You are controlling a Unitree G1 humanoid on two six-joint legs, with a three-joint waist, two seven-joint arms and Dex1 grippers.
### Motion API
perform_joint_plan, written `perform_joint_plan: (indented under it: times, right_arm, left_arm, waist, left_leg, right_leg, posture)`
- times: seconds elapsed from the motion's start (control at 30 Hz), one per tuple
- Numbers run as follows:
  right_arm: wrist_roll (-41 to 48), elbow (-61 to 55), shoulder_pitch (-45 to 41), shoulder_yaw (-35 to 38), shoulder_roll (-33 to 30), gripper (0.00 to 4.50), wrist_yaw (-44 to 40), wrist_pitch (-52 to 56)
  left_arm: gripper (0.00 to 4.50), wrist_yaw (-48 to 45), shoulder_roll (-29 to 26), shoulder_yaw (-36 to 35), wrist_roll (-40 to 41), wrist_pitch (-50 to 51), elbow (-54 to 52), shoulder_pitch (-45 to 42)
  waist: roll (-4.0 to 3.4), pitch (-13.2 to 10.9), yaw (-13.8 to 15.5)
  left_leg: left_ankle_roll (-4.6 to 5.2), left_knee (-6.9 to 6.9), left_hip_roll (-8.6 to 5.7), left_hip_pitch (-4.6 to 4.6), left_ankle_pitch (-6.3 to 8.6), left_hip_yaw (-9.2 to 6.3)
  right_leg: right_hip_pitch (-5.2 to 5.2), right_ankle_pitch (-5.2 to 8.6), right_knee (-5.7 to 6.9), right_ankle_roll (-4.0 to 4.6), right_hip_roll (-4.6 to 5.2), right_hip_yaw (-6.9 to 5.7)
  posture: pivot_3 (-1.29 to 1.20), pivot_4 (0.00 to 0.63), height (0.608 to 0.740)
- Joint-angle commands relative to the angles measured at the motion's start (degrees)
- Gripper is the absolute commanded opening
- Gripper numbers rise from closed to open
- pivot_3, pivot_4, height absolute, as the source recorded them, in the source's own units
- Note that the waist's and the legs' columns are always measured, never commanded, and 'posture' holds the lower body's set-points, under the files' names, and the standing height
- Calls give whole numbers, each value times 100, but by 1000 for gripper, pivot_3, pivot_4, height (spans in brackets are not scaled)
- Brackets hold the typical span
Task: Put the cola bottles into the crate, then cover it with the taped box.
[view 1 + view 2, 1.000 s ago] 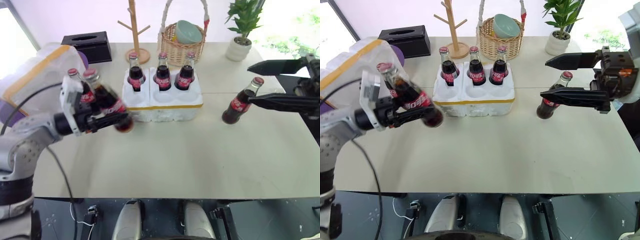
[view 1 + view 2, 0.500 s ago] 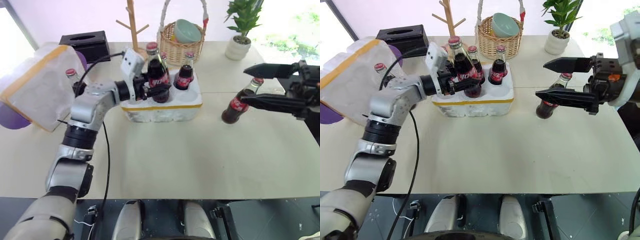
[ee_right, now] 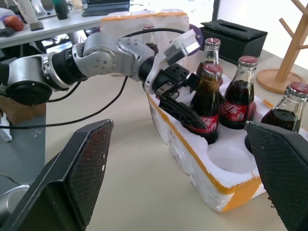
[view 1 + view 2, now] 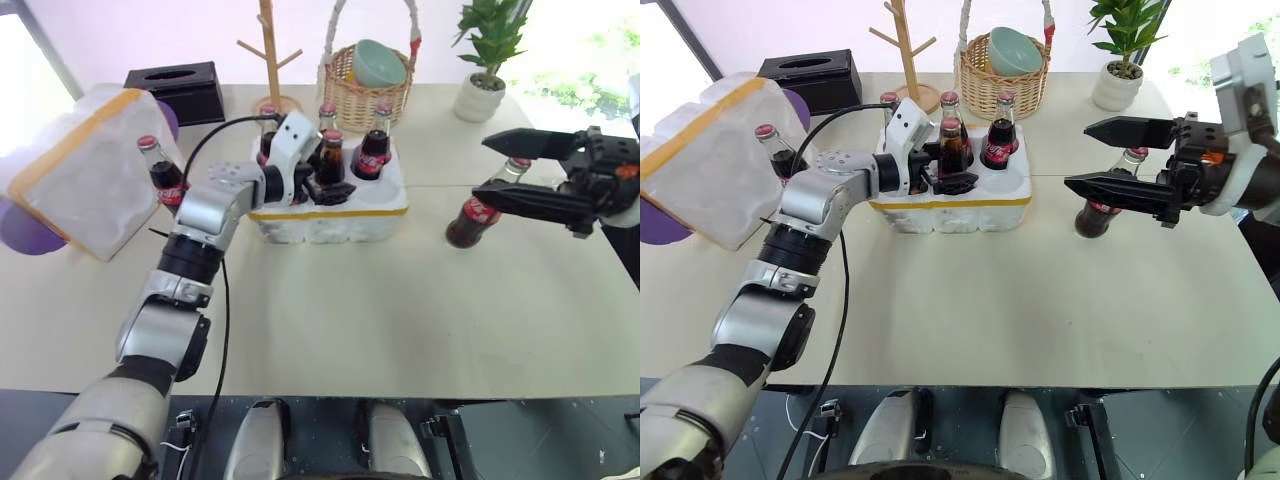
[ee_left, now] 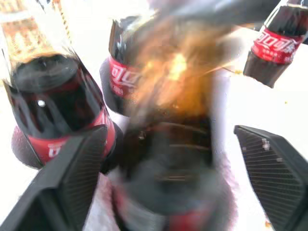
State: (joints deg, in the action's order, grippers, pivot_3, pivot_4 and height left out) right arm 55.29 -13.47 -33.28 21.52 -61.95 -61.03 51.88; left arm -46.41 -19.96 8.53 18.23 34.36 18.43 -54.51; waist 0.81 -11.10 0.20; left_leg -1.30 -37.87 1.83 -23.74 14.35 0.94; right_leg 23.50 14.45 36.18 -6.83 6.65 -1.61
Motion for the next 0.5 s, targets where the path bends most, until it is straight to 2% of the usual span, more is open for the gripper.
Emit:
perform_joint_plan:
  times: [0.03, 0.13, 0.23, 0.37, 0.5]
  right_arm:
    - [21, -36, -117, 64, 35, 4500, 36, -139]
    - [9, -22, -126, 30, 73, 4500, 45, -154]
    - [-49, -13, -91, -4, 78, 4500, 12, -203]
    - [-44, -7, -69, 3, 32, 4500, -43, -198]
    - [-77, 22, -117, -39, -14, 4500, -82, -196]
  left_arm:
    - [4407, -478, -531, -827, 1036, 678, -1728, 630]
    - [4407, -692, -1146, -1408, 1679, 1128, -2828, 1466]
    - [4407, -696, -1928, -2410, 2115, 1556, -3597, 2652]
    - [4407, 2, -2363, -3392, 1838, 1542, -3532, 3692]
    - [4407, 920, -2304, -3564, 1233, 1195, -3078, 3840]
  waist:
    - [0, 0, -53]
    - [-4, 0, -101]
    - [-4, 1, -101]
    - [-3, 0, -36]
    - [-1, 1, 104]
  left_leg:
    - [0, 1, 1, 0, 0, 0]
    - [0, 8, 4, -3, 0, -3]
    - [0, 5, 4, 0, 0, -3]
    - [0, 4, 3, 4, 0, -4]
    - [0, -9, -1, 4, 1, -11]
  right_leg:
    - [4, 0, 3, 0, 0, 0]
    - [11, 1, 5, 1, -2, 1]
    - [4, 1, 2, 1, -1, 0]
    - [-1, 1, 4, 2, 0, -2]
    - [-18, 2, -8, 3, 4, -8]
  posture:
    - [0, 150, 736]
    - [0, 150, 736]
    - [0, 150, 736]
    - [0, 150, 736]
    - [0, 150, 736]
